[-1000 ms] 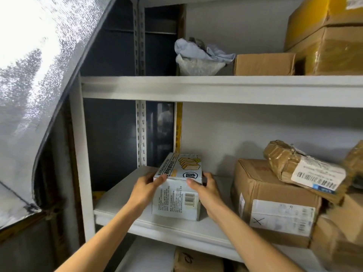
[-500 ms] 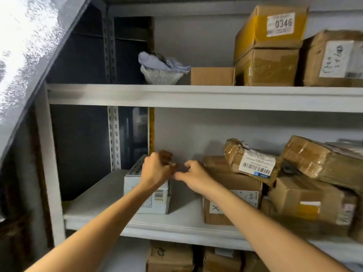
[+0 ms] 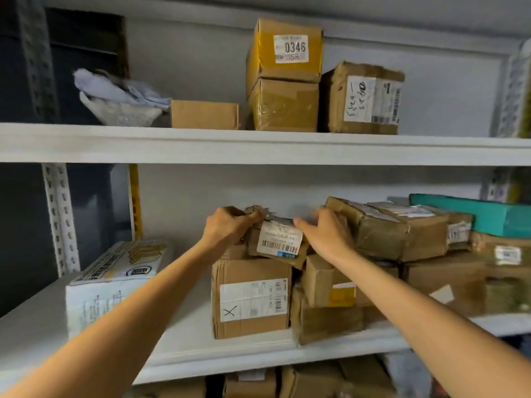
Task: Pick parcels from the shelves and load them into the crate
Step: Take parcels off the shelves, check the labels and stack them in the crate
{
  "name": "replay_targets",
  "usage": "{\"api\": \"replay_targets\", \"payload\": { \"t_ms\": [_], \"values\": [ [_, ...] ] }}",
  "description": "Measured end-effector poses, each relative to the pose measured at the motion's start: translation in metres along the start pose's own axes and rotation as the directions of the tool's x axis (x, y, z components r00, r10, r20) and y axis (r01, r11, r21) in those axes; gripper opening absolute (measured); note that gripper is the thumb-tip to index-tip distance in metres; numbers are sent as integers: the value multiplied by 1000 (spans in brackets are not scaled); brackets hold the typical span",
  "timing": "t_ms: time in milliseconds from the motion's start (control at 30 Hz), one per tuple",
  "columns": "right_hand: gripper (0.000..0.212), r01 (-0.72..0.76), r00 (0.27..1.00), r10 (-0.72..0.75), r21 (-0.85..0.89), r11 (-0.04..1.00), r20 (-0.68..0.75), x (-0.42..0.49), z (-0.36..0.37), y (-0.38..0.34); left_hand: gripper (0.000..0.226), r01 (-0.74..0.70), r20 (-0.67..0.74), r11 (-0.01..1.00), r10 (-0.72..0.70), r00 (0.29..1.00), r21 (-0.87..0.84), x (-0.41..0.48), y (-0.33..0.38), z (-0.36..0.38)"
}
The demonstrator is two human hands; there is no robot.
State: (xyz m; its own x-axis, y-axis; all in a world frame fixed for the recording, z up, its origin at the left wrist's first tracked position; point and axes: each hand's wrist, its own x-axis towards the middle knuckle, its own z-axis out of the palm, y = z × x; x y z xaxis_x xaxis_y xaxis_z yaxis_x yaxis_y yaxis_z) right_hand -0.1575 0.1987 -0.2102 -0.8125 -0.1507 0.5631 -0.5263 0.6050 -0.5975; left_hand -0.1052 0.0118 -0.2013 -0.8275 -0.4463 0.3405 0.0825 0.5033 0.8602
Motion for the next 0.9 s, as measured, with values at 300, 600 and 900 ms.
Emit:
{"api": "replay_targets", "payload": {
  "t_ms": [300,600,900],
  "values": [
    [8,-120,984,25,558,821,175,-5,16,-30,34,174,183,887,-103,978,-428,-15,-1,-25],
    [44,3,981,-123,620,785,150,-41,51,-57,73,-54,20,841,77,997,-539,-58,-43,-80],
    [49,51,973,-186,665,745,134,-56,58,-73,76,-133,-55,826,123,991,-548,-77,-53,-101]
  ]
}}
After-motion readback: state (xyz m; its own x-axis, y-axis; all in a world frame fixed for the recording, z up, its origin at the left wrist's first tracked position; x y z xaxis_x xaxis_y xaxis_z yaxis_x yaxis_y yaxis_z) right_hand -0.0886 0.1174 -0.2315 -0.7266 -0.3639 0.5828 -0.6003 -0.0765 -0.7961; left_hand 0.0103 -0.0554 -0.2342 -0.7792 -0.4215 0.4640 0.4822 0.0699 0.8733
